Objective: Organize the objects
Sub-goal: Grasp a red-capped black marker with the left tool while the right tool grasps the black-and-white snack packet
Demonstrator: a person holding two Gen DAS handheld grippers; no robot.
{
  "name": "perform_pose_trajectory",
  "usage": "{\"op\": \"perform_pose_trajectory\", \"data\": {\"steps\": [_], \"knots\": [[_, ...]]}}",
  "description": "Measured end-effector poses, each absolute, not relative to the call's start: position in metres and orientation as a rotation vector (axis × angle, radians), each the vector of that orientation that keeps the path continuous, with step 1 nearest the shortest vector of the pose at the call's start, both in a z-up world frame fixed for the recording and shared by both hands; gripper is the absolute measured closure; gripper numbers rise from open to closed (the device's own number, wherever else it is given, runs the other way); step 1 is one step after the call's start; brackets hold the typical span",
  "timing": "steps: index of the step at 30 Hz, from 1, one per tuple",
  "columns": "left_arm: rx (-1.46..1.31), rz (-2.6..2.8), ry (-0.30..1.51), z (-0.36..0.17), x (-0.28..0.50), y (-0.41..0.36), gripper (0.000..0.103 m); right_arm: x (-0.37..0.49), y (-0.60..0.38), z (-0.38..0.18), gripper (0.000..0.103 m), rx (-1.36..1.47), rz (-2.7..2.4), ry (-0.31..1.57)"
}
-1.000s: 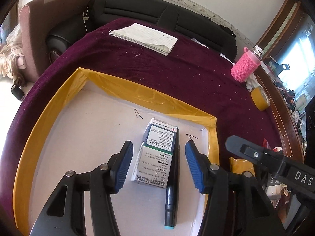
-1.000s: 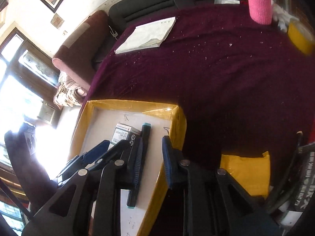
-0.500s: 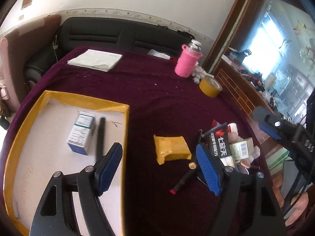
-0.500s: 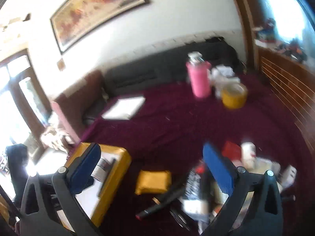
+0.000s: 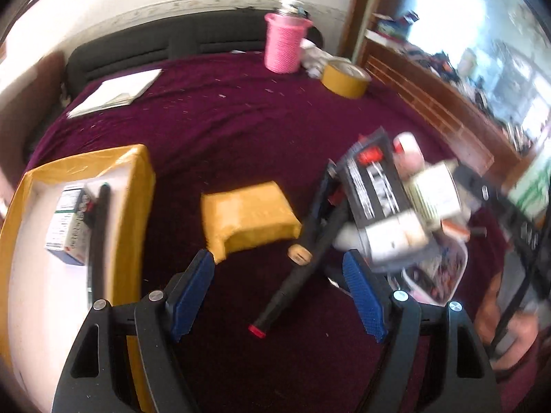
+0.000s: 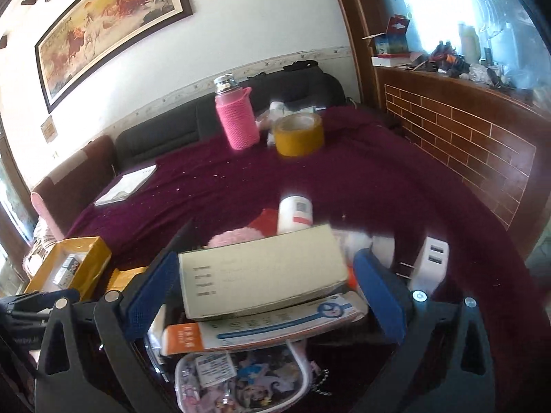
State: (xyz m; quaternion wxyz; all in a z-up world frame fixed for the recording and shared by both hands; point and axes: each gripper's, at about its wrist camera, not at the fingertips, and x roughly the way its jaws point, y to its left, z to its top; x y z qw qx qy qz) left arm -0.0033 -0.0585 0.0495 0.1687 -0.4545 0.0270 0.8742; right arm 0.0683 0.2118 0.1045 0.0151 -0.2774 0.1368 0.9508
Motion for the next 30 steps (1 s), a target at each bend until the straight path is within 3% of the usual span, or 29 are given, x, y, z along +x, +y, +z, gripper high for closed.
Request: {"op": "perform_pose_trajectory", "data": {"steps": [3, 7, 8, 9, 11, 19, 22, 27, 30], "knots": [[-1.312, 2.445, 0.183, 0.031, 0.000, -0.038, 0.032, 0.064, 0.225, 0.099, 0.002, -0.887, 2.970, 0.524], [-1.262, 2.492, 0.262, 0.022, -0.004, -0.021, 0.030, 0.064, 0.222, 0.098, 0.002, -0.883, 2.971, 0.508], [-1.263, 2.489, 0.238, 0.022, -0.004, -0.021, 0.039, 0.065, 0.222, 0.098, 0.002, -0.880, 2.969, 0.504], [-1.284, 2.459, 0.169, 0.023, -0.004, -0.023, 0.061, 0.065, 0.221, 0.097, 0.002, -0.878, 2.965, 0.501], [-1.335, 2.392, 0.056, 0.026, 0.002, -0.029, 0.090, 0.065, 0.222, 0.095, 0.002, -0.885, 2.952, 0.513], [-1.366, 2.394, 0.031, 0.028, 0.067, -0.057, 0.091, 0.065, 0.222, 0.088, 0.002, -0.913, 2.925, 0.543], [-1.349, 2.419, 0.074, 0.025, 0.066, -0.053, 0.089, 0.065, 0.222, 0.088, 0.002, -0.907, 2.919, 0.534], [-1.290, 2.478, 0.183, 0.022, 0.066, -0.033, 0.075, 0.070, 0.220, 0.089, 0.002, -0.856, 2.880, 0.457], [-1.291, 2.492, 0.196, 0.022, 0.070, -0.031, 0.078, 0.069, 0.220, 0.090, 0.002, -0.838, 2.863, 0.420]]}}
